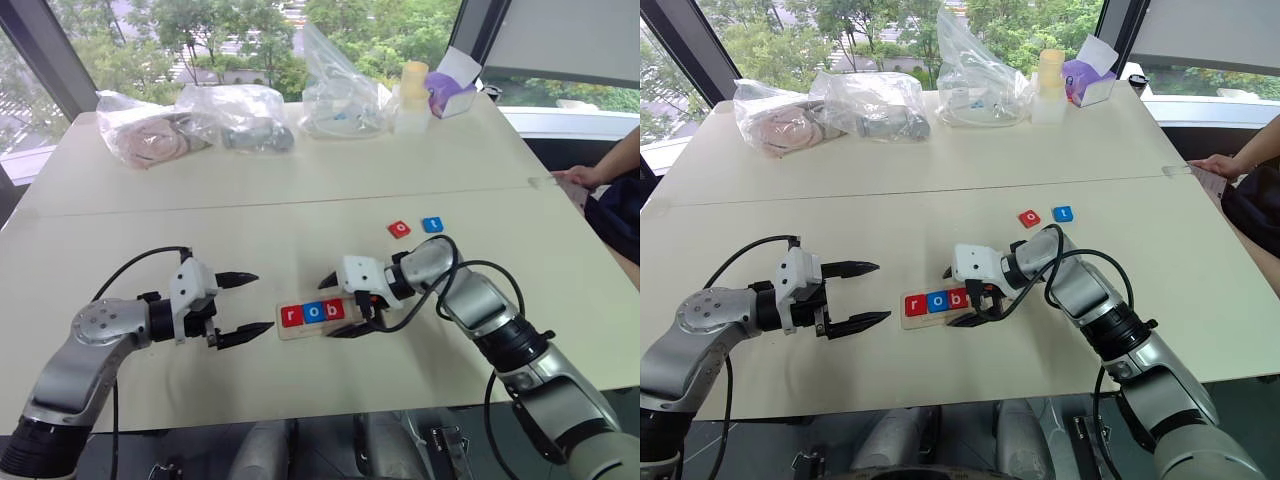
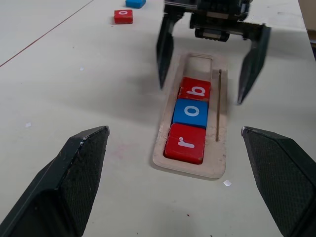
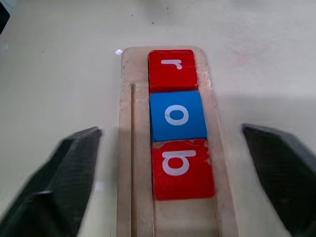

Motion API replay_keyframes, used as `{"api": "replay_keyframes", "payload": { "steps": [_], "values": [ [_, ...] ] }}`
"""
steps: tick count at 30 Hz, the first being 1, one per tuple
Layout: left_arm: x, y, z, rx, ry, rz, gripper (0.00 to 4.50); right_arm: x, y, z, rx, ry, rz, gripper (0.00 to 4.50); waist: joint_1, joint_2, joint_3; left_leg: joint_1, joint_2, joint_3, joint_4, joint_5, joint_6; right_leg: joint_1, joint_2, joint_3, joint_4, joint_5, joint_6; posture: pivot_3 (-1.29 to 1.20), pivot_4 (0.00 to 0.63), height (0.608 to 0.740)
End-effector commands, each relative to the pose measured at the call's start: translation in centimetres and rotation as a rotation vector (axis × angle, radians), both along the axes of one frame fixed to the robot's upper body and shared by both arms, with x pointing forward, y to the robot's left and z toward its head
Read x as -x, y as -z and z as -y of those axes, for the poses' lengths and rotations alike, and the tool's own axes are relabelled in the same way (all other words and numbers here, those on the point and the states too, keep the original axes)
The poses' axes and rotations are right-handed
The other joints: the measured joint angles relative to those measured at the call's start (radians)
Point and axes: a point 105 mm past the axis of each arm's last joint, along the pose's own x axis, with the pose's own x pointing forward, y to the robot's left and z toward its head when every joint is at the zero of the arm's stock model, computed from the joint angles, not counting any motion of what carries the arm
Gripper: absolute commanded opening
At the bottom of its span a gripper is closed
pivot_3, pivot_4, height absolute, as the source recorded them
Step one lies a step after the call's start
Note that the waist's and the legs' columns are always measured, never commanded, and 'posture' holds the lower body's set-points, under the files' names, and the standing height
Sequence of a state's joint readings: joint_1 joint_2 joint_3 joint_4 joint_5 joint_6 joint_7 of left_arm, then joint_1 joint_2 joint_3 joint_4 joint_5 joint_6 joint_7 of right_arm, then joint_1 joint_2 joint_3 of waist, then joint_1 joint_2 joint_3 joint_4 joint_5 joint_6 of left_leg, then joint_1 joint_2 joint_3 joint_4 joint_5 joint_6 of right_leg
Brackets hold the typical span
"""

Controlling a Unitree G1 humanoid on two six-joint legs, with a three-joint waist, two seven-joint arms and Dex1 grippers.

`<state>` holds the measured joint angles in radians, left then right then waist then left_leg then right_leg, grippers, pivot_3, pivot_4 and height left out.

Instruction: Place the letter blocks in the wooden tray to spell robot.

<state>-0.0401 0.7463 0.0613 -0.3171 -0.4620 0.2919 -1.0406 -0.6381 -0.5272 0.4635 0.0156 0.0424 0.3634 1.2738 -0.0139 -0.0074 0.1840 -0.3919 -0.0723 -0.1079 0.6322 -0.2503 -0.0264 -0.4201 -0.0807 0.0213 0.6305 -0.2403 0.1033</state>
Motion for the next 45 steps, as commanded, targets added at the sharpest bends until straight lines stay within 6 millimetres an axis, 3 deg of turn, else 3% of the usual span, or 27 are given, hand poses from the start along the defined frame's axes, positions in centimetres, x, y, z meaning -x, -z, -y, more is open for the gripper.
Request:
{"api": "replay_keyframes", "payload": {
  "steps": [1,6,10,13,15,18,30,33,37,38,42,45],
  "values": [
    [0.1,-0.9,0.0,0.003,0.001,0.038,4.50,-0.4,-1.8,-0.5,-0.046,-0.002,0.041,4.42,0.000,0.000,0.000,0.000,0.000,0.000,0.000,0.000,0.000,0.000,0.000,0.000,0.000,0.000,0.000,0.00,0.150,0.740],
    [0.1,-0.9,0.1,0.008,0.000,0.038,4.50,-2.4,-4.6,1.1,-0.118,0.122,0.107,4.42,0.000,0.000,0.000,0.000,0.000,0.000,0.000,0.000,0.000,0.000,0.000,0.000,0.000,0.000,0.000,0.00,0.150,0.740],
    [0.0,-0.8,0.3,0.010,0.004,0.043,4.50,-6.7,-6.7,4.5,-0.196,0.457,0.184,4.42,0.001,0.000,0.000,0.000,0.000,0.000,0.000,0.000,0.000,0.000,0.000,0.000,0.000,0.000,0.000,0.00,0.150,0.740],
    [-0.1,-0.7,0.5,0.014,0.009,0.040,4.50,-8.9,-6.5,7.5,-0.197,0.707,0.185,4.42,0.002,0.000,0.000,0.000,0.000,0.000,0.000,0.000,0.000,0.000,0.000,0.000,0.000,0.000,0.000,0.00,0.150,0.740],
    [-0.1,-0.7,0.5,0.015,0.011,0.039,4.50,-9.4,-6.3,8.3,-0.197,0.780,0.188,4.42,0.001,0.000,0.000,0.000,0.000,0.000,-0.001,0.000,0.000,-0.001,-0.001,0.000,0.000,0.000,0.000,0.00,0.150,0.740],
    [-0.2,-0.6,0.7,0.019,0.021,0.037,4.50,-10.8,-5.1,10.6,-0.205,1.037,0.142,4.42,-0.003,0.000,0.000,-0.001,0.000,0.001,-0.001,0.000,0.000,-0.002,-0.001,0.001,0.000,0.000,-0.001,0.00,0.150,0.740],
    [-0.1,-0.9,1.0,0.027,0.038,0.042,4.50,-11.9,-2.8,11.0,-0.183,1.195,0.050,4.42,-0.005,0.000,0.000,-0.001,0.000,0.002,-0.002,0.001,-0.001,-0.003,0.001,0.002,0.001,0.001,-0.001,0.00,0.150,0.740],
    [0.0,-1.0,0.9,0.034,0.037,0.045,4.50,-12.0,-2.2,11.2,-0.173,1.217,0.028,3.52,-0.004,0.000,0.000,-0.001,0.000,0.002,-0.002,0.001,-0.001,-0.003,0.001,0.002,0.001,0.001,-0.001,0.00,0.150,0.740],
    [-0.1,-1.6,1.0,0.063,0.029,0.072,4.50,-12.0,-2.2,11.1,-0.178,1.224,0.015,1.38,-0.002,0.000,0.000,-0.001,0.000,0.002,-0.001,0.001,-0.001,-0.003,0.001,0.002,0.001,0.001,-0.001,0.00,0.150,0.740],
    [-0.2,-1.8,1.0,0.080,0.027,0.084,4.50,-12.0,-2.2,11.1,-0.179,1.225,0.013,1.15,-0.002,0.000,0.000,-0.001,0.000,0.002,-0.001,0.001,-0.001,-0.002,0.001,0.002,0.001,0.001,-0.001,0.00,0.150,0.740],
    [-0.3,-2.1,1.2,0.100,0.031,0.082,4.50,-11.3,-2.5,11.3,-0.171,1.231,0.018,1.17,-0.003,0.000,0.000,-0.001,0.000,0.002,-0.001,0.001,-0.001,-0.002,0.001,0.002,0.001,0.001,-0.001,0.00,0.150,0.740],
    [-0.2,-2.0,1.5,0.102,0.048,0.079,4.50,-8.7,-2.9,12.3,-0.154,1.264,-0.002,1.17,0.003,0.000,0.000,-0.001,0.000,0.001,-0.001,0.001,-0.001,-0.003,0.001,0.001,0.001,0.001,-0.001,0.00,0.150,0.740]
  ]
}}
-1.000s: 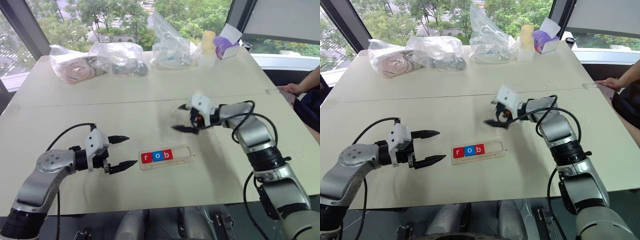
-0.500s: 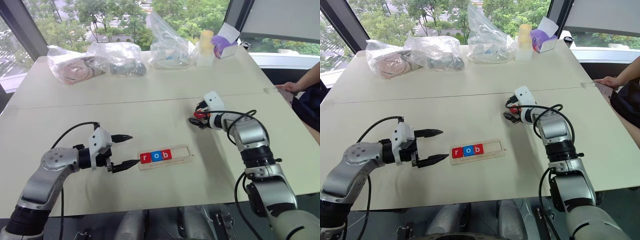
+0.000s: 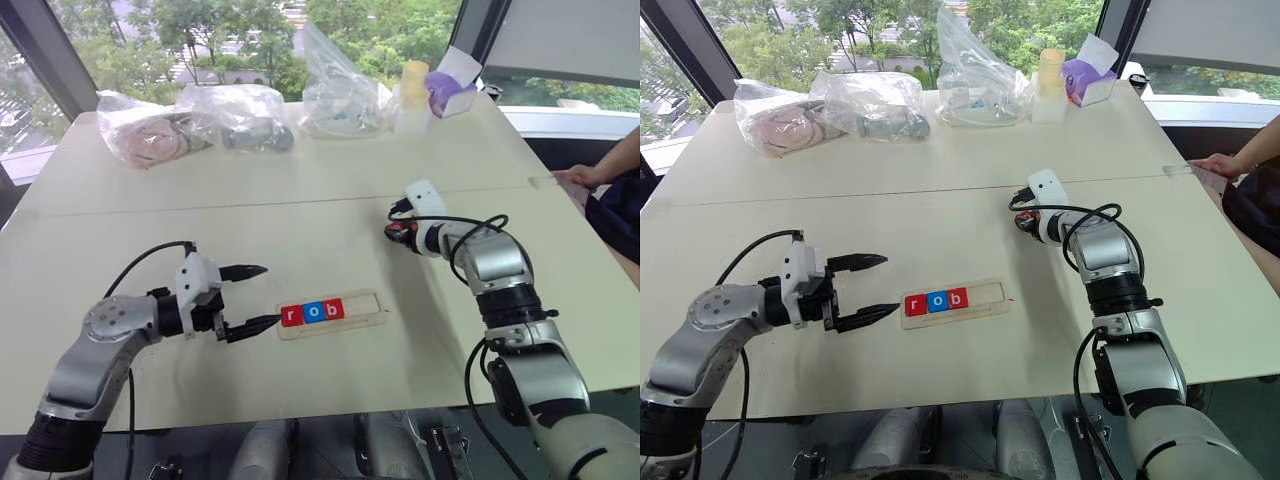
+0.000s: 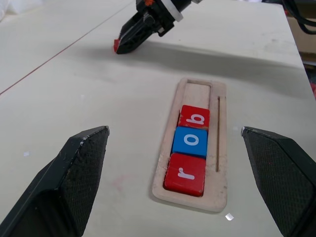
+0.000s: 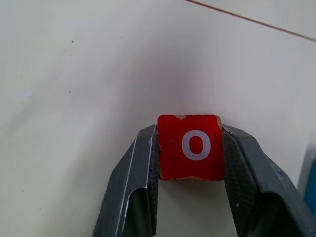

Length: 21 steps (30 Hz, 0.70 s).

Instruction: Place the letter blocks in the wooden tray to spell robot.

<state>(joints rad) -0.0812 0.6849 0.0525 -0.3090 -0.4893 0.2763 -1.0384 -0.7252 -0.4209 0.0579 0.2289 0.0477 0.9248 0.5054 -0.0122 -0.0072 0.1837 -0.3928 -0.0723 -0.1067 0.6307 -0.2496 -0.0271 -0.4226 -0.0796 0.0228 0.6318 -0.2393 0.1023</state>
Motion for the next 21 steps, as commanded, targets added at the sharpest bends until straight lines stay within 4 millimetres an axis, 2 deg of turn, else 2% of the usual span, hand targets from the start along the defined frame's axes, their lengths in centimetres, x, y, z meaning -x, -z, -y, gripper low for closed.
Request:
{"api": "replay_keyframes", "payload": {
  "steps": [1,5,9,11,18,19,21],
  "values": [
    [0.3,-1.1,0.3,0.016,0.022,0.043,4.50,2.9,-1.4,1.1,-0.007,0.031,-0.002,1.17,0.003,0.000,0.000,0.000,0.000,-0.001,0.000,0.000,0.000,0.000,0.000,0.000,0.000,0.000,0.000,0.00,0.150,0.740],
    [0.3,-1.0,0.4,0.024,0.027,0.040,4.50,7.6,-1.1,1.0,-0.016,0.036,-0.069,1.17,0.001,0.000,0.000,-0.002,0.000,-0.001,0.000,0.000,0.001,-0.001,-0.001,0.000,-0.001,0.000,0.000,0.00,0.150,0.740],
    [0.2,-0.7,0.6,0.026,0.039,0.026,4.50,11.8,0.0,1.3,-0.038,0.103,-0.127,1.17,-0.001,0.000,0.000,-0.002,0.001,-0.001,0.000,0.000,0.001,-0.001,-0.001,-0.001,0.000,0.000,0.000,0.00,0.150,0.740],
    [0.1,-0.6,0.7,0.029,0.048,0.024,4.50,12.7,0.1,1.2,-0.053,0.109,-0.115,1.17,0.000,0.000,0.000,-0.001,0.001,-0.001,0.000,0.000,0.001,-0.001,-0.001,-0.001,0.000,0.000,0.000,0.00,0.150,0.740],
    [-0.4,-0.5,1.2,0.026,0.066,0.022,4.50,13.8,0.7,0.7,-0.071,0.114,-0.113,1.17,0.001,0.000,-0.001,0.000,0.001,0.000,0.002,0.000,0.001,0.001,0.000,-0.001,0.000,0.000,0.000,0.00,0.150,0.740],
    [-0.4,-0.5,1.2,0.026,0.067,0.023,4.50,13.9,0.7,0.7,-0.073,0.114,-0.114,2.19,0.001,0.000,-0.001,0.000,0.001,0.000,0.002,0.000,0.001,0.001,0.000,-0.001,0.000,0.000,0.000,0.00,0.150,0.740],
    [-0.5,-0.6,1.2,0.026,0.068,0.023,4.50,13.9,0.6,0.6,-0.075,0.105,-0.113,3.07,0.000,0.000,0.000,0.000,0.000,0.000,0.002,0.000,0.001,0.001,0.000,-0.001,-0.001,0.000,0.000,0.00,0.150,0.740]
  ]
}}
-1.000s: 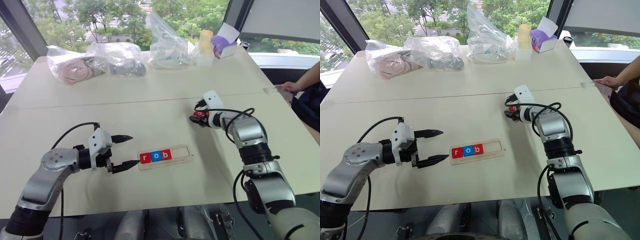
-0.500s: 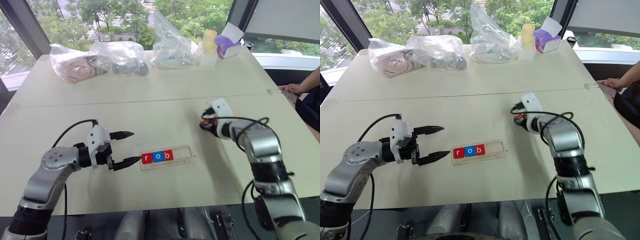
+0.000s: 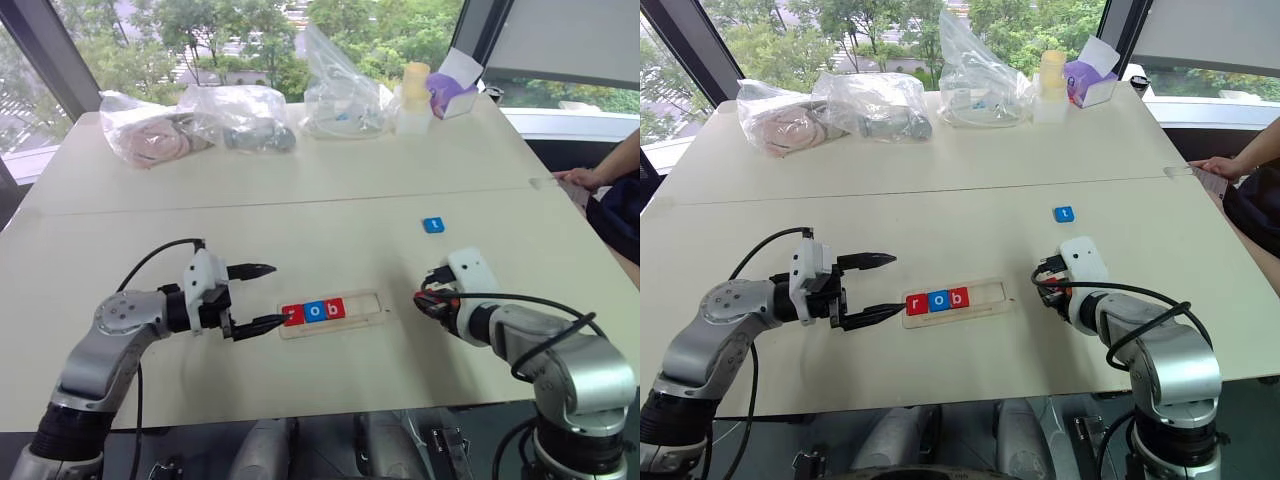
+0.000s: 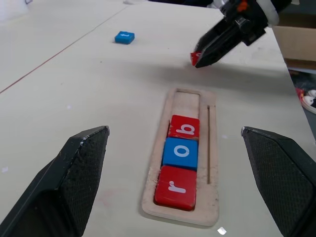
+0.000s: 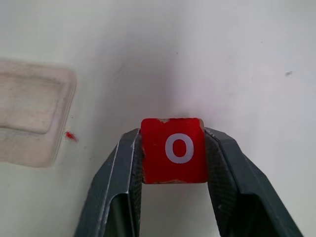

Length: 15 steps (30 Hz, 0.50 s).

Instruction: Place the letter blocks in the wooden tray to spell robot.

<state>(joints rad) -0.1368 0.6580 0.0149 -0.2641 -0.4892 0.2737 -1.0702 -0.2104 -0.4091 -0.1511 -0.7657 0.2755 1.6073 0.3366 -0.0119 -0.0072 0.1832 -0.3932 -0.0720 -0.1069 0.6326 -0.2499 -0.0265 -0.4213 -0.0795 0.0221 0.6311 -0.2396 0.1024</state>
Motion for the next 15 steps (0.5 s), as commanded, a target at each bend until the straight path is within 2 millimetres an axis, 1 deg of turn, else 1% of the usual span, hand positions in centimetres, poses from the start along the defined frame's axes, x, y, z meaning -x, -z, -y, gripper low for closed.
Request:
{"api": "replay_keyframes", "payload": {
  "steps": [1,2,3,5,7,8,12,15],
  "values": [
    [0.0,-0.6,0.2,0.004,0.016,0.033,4.50,0.0,-1.2,-0.2,0.005,-0.028,0.044,3.66,-0.002,0.000,0.000,0.000,0.000,0.000,0.000,0.000,0.000,0.000,0.000,0.000,0.000,0.000,0.000,0.00,0.150,0.740],
    [0.1,-0.6,0.2,0.003,0.016,0.033,4.50,-0.1,-1.5,-0.2,0.013,-0.051,0.043,4.16,-0.003,0.000,0.000,0.000,0.000,0.000,0.000,0.000,0.000,0.000,0.000,0.000,0.000,0.000,0.000,0.00,0.150,0.740],
    [0.1,-0.6,0.2,0.002,0.016,0.033,4.50,-0.1,-1.6,-0.2,0.019,-0.066,0.041,4.46,-0.002,0.000,0.000,0.000,0.000,0.000,0.000,0.000,0.000,0.000,0.000,0.000,0.000,0.000,0.000,0.00,0.150,0.740],
    [0.0,-0.6,0.2,-0.001,0.012,0.034,4.50,-0.4,-2.8,0.2,0.059,-0.186,0.022,4.46,-0.002,0.001,0.001,0.000,0.000,0.000,0.001,0.000,0.000,0.000,0.000,0.000,0.000,0.000,0.000,0.00,0.150,0.740],
    [0.0,-0.6,0.1,-0.002,0.009,0.037,4.50,-1.0,-4.1,0.7,0.111,-0.346,0.069,4.46,-0.001,0.000,0.001,0.000,0.000,0.000,0.001,0.000,0.000,0.001,0.000,0.000,-0.001,0.000,0.000,0.00,0.150,0.740],
    [-0.1,-0.6,0.1,-0.003,0.008,0.038,4.50,-1.1,-4.3,0.8,0.131,-0.406,0.085,4.46,0.000,0.000,0.001,0.000,0.000,0.000,0.001,0.000,0.000,0.002,0.000,-0.001,-0.001,0.000,0.000,0.00,0.150,0.740],
    [-0.2,-0.7,0.1,-0.003,0.004,0.042,4.50,-1.3,-4.3,1.4,0.189,-0.704,0.144,4.46,-0.001,-0.001,0.001,0.002,0.000,0.000,0.000,-0.001,0.001,0.005,0.000,-0.003,-0.003,-0.001,0.002,0.00,0.150,0.740],
    [-0.2,-0.8,0.0,-0.004,-0.004,0.049,4.50,-1.9,-3.0,3.2,0.335,-0.942,0.119,4.46,-0.005,-0.001,0.001,0.002,0.000,0.001,0.000,-0.001,0.002,0.005,-0.001,-0.003,-0.003,-0.001,0.003,0.00,0.150,0.740]
  ]
}}
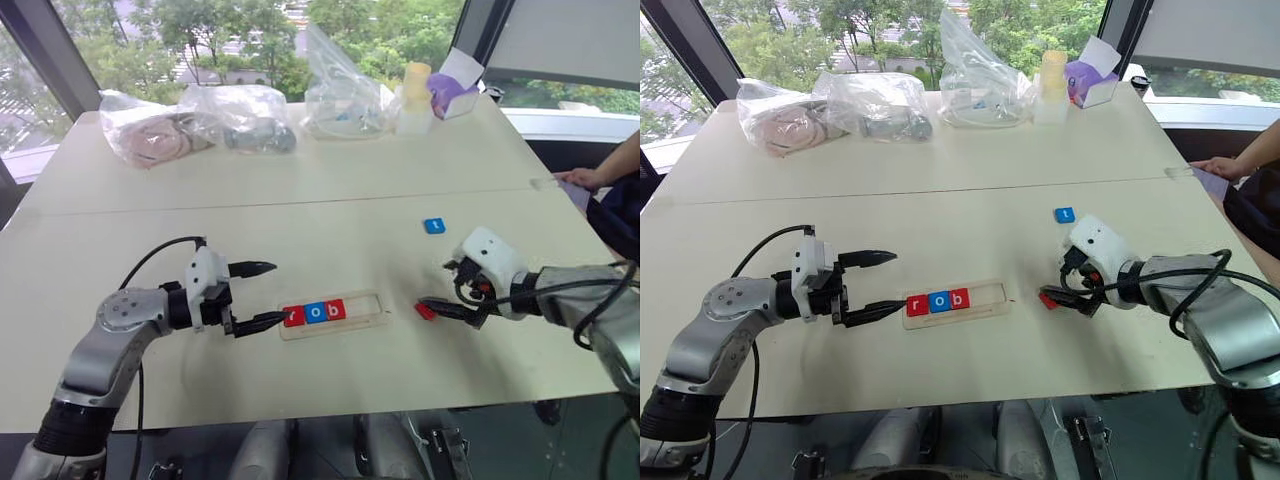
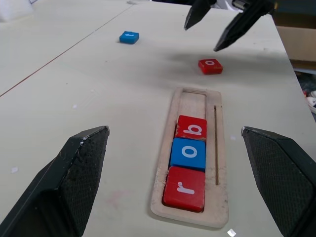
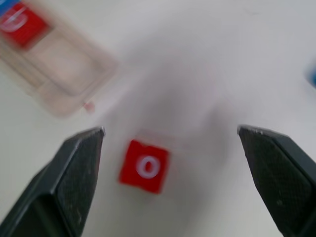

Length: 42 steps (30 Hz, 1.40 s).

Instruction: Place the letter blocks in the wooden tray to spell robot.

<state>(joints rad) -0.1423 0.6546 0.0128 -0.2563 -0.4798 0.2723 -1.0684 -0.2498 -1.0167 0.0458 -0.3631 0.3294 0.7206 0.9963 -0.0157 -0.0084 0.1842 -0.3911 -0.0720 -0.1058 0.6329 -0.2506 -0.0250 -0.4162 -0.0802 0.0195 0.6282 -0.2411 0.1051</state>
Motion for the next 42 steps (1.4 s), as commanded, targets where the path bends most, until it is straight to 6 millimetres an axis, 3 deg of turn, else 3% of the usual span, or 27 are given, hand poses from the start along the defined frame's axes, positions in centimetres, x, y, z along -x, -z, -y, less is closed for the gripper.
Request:
{"api": "replay_keyframes", "payload": {
  "steps": [1,5,8,24,27,32,36,42],
  "values": [
    [0.0,-1.0,0.0,0.002,-0.001,0.049,4.50,-0.7,0.6,1.7,0.160,-0.250,0.043,4.46,-0.003,0.000,0.000,0.000,0.000,0.000,0.000,0.000,0.000,0.000,0.000,0.000,0.000,0.000,0.000,0.00,0.150,0.740],
    [0.0,-1.1,-0.1,0.002,-0.012,0.054,4.50,-2.2,1.6,2.7,0.250,-0.364,0.040,4.46,-0.005,0.000,0.001,0.002,0.000,0.000,0.001,0.000,0.000,0.001,0.000,0.001,0.001,0.000,-0.001,0.00,0.150,0.740],
    [0.3,-1.0,-0.1,0.004,-0.022,0.055,4.50,-3.3,2.0,2.5,0.241,-0.398,0.052,4.46,-0.002,0.000,0.001,0.002,0.000,0.000,0.000,0.000,0.000,0.001,0.000,0.001,0.001,0.000,-0.001,0.00,0.150,0.740],
    [0.3,-1.1,-0.2,0.001,-0.045,0.061,4.50,-4.2,3.0,0.4,0.137,-0.462,0.012,4.46,-0.002,-0.001,0.001,0.003,0.001,-0.002,0.000,0.000,-0.001,0.002,0.000,0.002,0.001,0.001,-0.002,0.00,0.150,0.740],
    [0.3,-1.2,-0.3,0.000,-0.047,0.063,4.50,-4.0,3.1,0.1,0.121,-0.463,-0.002,3.74,-0.001,-0.001,0.001,0.003,0.001,-0.002,0.000,0.000,-0.001,0.002,0.000,0.002,0.001,0.001,-0.002,0.00,0.150,0.740],
    [0.3,-1.1,-0.3,0.000,-0.054,0.066,4.50,-3.9,3.4,0.0,0.113,-0.446,-0.010,1.23,-0.001,-0.001,0.001,0.003,0.000,-0.002,0.001,0.000,-0.001,0.002,0.000,0.002,0.001,0.001,-0.002,0.00,0.150,0.740],
    [0.2,-1.1,-0.3,0.001,-0.055,0.066,4.50,-3.6,2.6,-0.4,0.083,-0.435,0.004,1.15,0.001,-0.001,0.001,0.003,0.000,-0.002,0.001,0.000,-0.001,0.002,0.000,0.002,0.001,0.001,-0.002,0.00,0.150,0.740],
    [0.6,-0.9,0.0,-0.008,-0.018,0.048,4.50,-2.4,-0.3,-4.2,0.021,-0.536,0.054,1.15,0.001,0.000,0.001,0.001,0.000,-0.002,0.000,0.000,-0.001,0.000,-0.001,0.002,0.002,0.001,-0.002,0.00,0.150,0.740]
  ]
}}
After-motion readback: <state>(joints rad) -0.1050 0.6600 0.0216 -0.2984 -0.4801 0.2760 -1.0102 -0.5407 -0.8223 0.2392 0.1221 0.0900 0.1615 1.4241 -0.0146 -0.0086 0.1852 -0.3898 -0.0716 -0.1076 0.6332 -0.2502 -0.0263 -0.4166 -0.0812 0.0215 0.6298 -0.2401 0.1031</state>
